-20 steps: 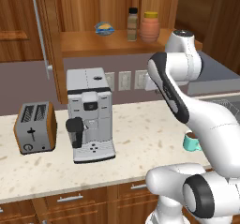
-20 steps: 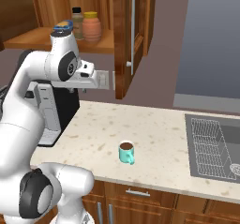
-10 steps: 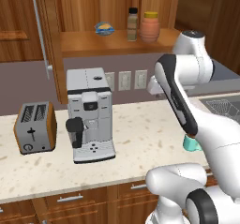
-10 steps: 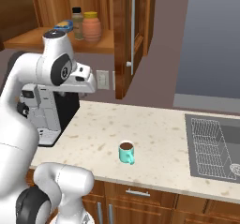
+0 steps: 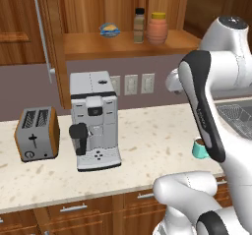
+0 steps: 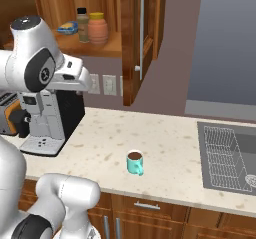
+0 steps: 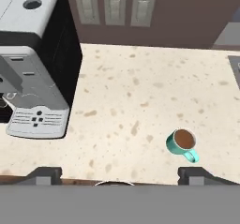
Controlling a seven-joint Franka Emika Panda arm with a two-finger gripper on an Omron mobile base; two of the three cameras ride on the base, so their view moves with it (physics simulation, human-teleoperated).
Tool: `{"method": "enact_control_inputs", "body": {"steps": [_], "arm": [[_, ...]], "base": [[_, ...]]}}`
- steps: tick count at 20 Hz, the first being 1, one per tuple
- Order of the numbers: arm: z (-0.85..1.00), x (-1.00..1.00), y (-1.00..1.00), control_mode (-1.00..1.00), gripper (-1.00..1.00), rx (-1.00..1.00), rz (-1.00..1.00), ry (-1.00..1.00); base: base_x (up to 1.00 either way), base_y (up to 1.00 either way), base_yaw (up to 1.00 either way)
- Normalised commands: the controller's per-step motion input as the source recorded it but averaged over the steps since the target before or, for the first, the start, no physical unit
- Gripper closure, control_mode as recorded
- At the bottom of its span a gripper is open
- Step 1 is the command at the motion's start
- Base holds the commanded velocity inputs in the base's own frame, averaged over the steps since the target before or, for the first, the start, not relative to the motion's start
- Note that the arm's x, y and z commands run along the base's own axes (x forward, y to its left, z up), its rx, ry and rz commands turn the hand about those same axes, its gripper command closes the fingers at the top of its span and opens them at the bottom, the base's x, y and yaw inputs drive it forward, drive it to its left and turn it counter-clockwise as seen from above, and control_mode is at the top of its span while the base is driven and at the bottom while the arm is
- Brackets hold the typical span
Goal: Pick the cinnamon and honey bottle from the cabinet and place them next to the mug.
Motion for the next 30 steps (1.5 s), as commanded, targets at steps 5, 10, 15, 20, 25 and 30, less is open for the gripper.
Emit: {"method": "enact_control_inputs", "body": {"steps": [5, 10, 15, 20, 25, 30], "arm": [[0.66, -0.50, 0.00, -1.00, -1.00, 0.01, -0.14, -0.19], [0.32, -0.18, 0.00, -1.00, -1.00, 0.11, -0.07, -0.38], [0.55, 0.00, 0.00, -1.00, -1.00, 0.13, 0.00, -0.37], [0.62, 0.02, 0.00, -1.00, -1.00, 0.08, 0.00, -0.22], [0.29, 0.24, 0.01, -1.00, -1.00, -0.01, 0.00, 0.00], [0.05, 0.26, 0.02, -1.00, -1.00, -0.17, 0.00, 0.08]], "base": [[0.00, 0.00, 0.00], [0.00, 0.00, 0.00], [0.00, 0.00, 0.00], [0.00, 0.00, 0.00], [0.00, 0.00, 0.00], [0.00, 0.00, 0.00]]}}
